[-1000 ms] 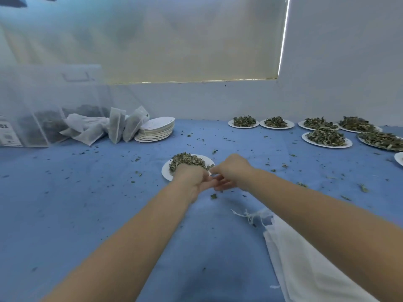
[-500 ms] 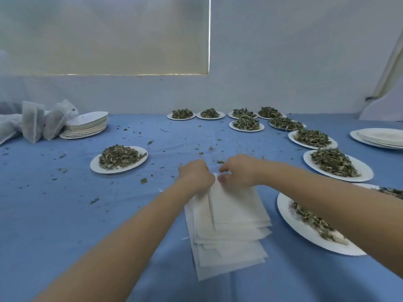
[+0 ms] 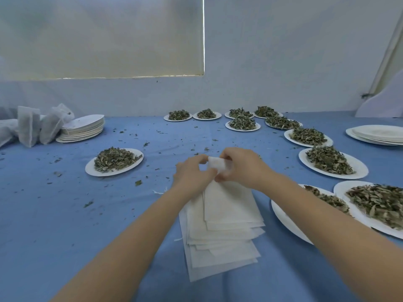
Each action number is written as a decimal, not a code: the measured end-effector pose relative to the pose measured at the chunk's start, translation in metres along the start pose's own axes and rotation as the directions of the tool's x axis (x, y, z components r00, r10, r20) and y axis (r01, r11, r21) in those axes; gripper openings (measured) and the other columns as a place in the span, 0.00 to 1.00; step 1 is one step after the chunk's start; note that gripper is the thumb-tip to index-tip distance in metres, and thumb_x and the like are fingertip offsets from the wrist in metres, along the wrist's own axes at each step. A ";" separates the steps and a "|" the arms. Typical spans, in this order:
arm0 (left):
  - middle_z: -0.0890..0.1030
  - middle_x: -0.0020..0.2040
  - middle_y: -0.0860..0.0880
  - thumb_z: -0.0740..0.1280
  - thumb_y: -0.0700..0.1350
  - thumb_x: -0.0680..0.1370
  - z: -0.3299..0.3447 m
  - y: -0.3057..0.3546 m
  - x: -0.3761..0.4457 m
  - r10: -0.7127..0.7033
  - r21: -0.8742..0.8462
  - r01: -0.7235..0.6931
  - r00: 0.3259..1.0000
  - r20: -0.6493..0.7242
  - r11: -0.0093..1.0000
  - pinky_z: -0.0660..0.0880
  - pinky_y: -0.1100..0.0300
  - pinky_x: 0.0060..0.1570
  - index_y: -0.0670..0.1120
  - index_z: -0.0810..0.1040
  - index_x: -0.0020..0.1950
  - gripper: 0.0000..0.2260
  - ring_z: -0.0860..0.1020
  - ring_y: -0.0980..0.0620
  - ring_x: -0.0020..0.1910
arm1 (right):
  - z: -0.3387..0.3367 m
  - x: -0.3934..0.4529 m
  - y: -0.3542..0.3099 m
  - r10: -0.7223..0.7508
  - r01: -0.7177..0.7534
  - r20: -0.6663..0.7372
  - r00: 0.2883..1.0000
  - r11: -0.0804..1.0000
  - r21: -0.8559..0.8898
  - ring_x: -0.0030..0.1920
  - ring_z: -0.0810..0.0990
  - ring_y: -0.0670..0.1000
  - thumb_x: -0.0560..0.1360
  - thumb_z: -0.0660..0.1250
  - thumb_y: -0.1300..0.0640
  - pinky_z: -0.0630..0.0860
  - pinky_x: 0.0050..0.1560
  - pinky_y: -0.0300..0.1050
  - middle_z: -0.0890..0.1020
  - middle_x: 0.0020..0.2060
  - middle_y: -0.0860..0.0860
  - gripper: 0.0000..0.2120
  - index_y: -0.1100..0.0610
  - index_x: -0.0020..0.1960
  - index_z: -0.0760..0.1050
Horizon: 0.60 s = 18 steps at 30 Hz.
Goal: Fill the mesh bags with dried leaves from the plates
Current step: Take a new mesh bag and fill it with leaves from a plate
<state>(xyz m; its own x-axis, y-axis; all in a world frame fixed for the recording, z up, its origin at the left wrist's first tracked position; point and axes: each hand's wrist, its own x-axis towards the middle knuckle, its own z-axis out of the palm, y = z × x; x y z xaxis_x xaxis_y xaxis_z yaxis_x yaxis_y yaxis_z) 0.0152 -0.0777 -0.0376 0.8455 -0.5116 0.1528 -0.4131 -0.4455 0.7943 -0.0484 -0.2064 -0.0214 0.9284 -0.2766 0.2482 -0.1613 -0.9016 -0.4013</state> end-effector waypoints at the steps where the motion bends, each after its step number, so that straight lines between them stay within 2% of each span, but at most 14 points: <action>1: 0.77 0.49 0.57 0.66 0.48 0.74 -0.001 0.002 -0.001 0.008 -0.095 -0.009 1.000 -0.007 0.995 0.69 0.58 0.53 0.52 0.78 0.52 0.08 0.71 0.52 0.56 | 0.000 -0.001 -0.001 -0.014 0.014 -0.034 0.999 1.000 -0.011 0.44 0.72 0.49 0.67 0.74 0.48 0.64 0.46 0.44 0.72 0.38 0.43 0.15 0.49 0.45 0.70; 2: 0.79 0.44 0.56 0.67 0.47 0.74 -0.001 0.004 -0.003 0.005 -0.188 -0.006 1.000 -0.005 0.982 0.70 0.59 0.48 0.50 0.79 0.48 0.05 0.74 0.51 0.51 | 0.000 -0.001 -0.001 -0.027 0.025 -0.063 0.998 0.999 -0.021 0.43 0.72 0.49 0.67 0.74 0.48 0.63 0.45 0.43 0.71 0.37 0.43 0.14 0.49 0.44 0.69; 4: 0.82 0.44 0.50 0.69 0.46 0.73 -0.002 0.007 -0.005 -0.001 -0.319 -0.001 1.000 -0.005 0.948 0.71 0.59 0.47 0.46 0.81 0.46 0.06 0.77 0.51 0.48 | -0.001 -0.002 -0.003 -0.047 0.043 -0.110 0.993 0.998 -0.035 0.43 0.72 0.49 0.69 0.72 0.47 0.63 0.42 0.43 0.69 0.36 0.43 0.13 0.49 0.43 0.68; 7: 0.83 0.46 0.50 0.68 0.48 0.75 0.000 0.010 -0.006 0.009 -0.372 -0.035 0.997 -0.072 0.927 0.73 0.60 0.49 0.46 0.81 0.49 0.07 0.78 0.54 0.49 | -0.005 -0.004 -0.005 -0.079 0.077 -0.192 0.978 0.997 -0.018 0.42 0.72 0.48 0.69 0.71 0.43 0.64 0.40 0.43 0.71 0.36 0.44 0.13 0.49 0.42 0.69; 9: 0.82 0.45 0.51 0.67 0.48 0.76 -0.001 0.012 -0.006 0.010 -0.377 -0.069 0.988 -0.156 0.924 0.73 0.59 0.51 0.47 0.81 0.47 0.06 0.79 0.54 0.49 | -0.012 -0.007 -0.007 -0.128 0.132 -0.189 0.974 0.991 0.011 0.42 0.72 0.47 0.69 0.70 0.40 0.65 0.42 0.42 0.73 0.38 0.44 0.14 0.49 0.44 0.72; 12: 0.81 0.43 0.54 0.67 0.48 0.76 -0.007 0.016 -0.004 0.064 -0.324 -0.145 0.966 -0.250 0.935 0.73 0.61 0.48 0.49 0.80 0.45 0.04 0.78 0.55 0.47 | -0.030 -0.008 -0.006 -0.181 0.197 -0.160 0.970 0.977 0.087 0.45 0.74 0.46 0.71 0.70 0.45 0.68 0.46 0.39 0.77 0.43 0.46 0.11 0.50 0.49 0.77; 14: 0.80 0.41 0.57 0.67 0.49 0.75 -0.014 0.020 -0.003 0.138 -0.225 -0.200 0.954 -0.265 0.954 0.71 0.66 0.43 0.52 0.79 0.43 0.03 0.77 0.59 0.44 | -0.040 -0.007 -0.007 -0.168 0.200 -0.200 0.965 0.968 0.151 0.41 0.75 0.44 0.70 0.73 0.52 0.70 0.45 0.34 0.78 0.39 0.45 0.07 0.50 0.46 0.76; 15: 0.79 0.40 0.59 0.67 0.49 0.76 -0.017 0.022 -0.002 0.170 -0.187 -0.225 0.948 -0.271 0.956 0.70 0.69 0.41 0.53 0.78 0.42 0.03 0.76 0.61 0.43 | -0.043 -0.005 -0.008 -0.153 0.196 -0.225 0.962 0.963 0.186 0.39 0.75 0.43 0.69 0.74 0.55 0.70 0.42 0.30 0.77 0.36 0.43 0.08 0.49 0.44 0.76; 18: 0.78 0.40 0.61 0.66 0.49 0.76 -0.028 0.026 0.003 0.211 -0.122 -0.262 0.922 -0.324 0.957 0.66 0.76 0.38 0.52 0.79 0.44 0.04 0.75 0.63 0.43 | -0.046 0.007 -0.019 -0.122 0.191 -0.267 0.956 0.949 0.251 0.35 0.75 0.40 0.67 0.76 0.56 0.69 0.39 0.27 0.78 0.33 0.43 0.09 0.51 0.41 0.76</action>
<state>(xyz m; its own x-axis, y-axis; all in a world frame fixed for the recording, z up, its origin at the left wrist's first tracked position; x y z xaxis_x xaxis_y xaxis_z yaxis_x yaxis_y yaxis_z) 0.0167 -0.0702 0.0004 0.8021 -0.3281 0.4990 -0.5757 -0.2027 0.7921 -0.0546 -0.2061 0.0282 0.8177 -0.2434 0.5216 0.1084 -0.8249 -0.5549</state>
